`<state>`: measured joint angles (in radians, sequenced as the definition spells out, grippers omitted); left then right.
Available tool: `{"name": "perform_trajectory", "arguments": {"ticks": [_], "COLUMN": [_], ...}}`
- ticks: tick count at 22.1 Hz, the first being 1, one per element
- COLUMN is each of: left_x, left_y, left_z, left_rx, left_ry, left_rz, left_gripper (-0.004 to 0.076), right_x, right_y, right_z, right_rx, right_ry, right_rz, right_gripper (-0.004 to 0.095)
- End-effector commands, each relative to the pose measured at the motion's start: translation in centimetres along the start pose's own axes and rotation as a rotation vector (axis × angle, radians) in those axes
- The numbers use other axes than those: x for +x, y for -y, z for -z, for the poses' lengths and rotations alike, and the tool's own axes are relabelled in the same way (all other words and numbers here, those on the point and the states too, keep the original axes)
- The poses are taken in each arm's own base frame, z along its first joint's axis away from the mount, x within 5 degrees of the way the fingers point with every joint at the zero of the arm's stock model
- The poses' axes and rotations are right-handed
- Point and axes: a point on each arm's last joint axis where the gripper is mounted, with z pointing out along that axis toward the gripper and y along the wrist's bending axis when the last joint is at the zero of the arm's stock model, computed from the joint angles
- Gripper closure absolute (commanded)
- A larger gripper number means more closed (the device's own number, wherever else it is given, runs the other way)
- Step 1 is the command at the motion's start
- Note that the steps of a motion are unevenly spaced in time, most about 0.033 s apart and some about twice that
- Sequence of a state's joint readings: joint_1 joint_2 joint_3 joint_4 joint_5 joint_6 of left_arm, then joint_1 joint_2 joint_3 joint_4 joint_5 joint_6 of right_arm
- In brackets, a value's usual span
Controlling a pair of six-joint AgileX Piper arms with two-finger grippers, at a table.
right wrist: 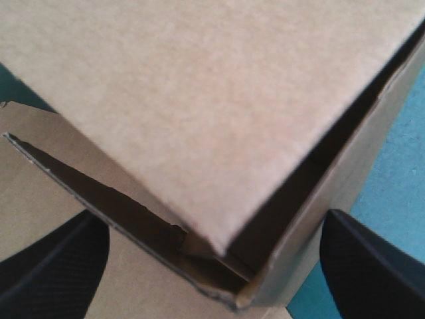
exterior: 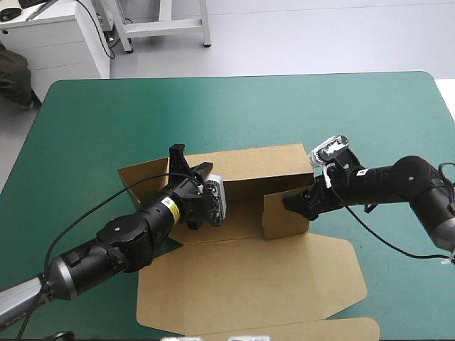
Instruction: Fold the box
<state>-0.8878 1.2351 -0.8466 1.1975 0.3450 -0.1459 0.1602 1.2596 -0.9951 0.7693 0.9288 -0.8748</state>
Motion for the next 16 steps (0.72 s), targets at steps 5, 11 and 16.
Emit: {"name": "perform_trajectory", "arguments": {"ticks": [5,11,16], "left_x": [-0.5,-0.7,-1.4], "left_y": [0.9,0.8,-0.2], "left_z": [-1.3,-1.3,-1.2], "left_rx": [0.067,0.066,0.042], "left_ry": [0.006,0.021,0.062], "left_rz": [0.109,0.106,0.131], "left_gripper": [0.0708,0.0708,0.0708], "right_x": [-1.9,-1.8,-1.8], "right_y": [0.0,0.0,-0.1], "right_z": [1.3,1.2,1.2], "right_rx": [0.085,0.089,0.080], "right_ry": [0.158,0.152,0.145], "right_rz": [0.034,0.038,0.047], "right_gripper": [0.0178,0.0545,0.0768]}}
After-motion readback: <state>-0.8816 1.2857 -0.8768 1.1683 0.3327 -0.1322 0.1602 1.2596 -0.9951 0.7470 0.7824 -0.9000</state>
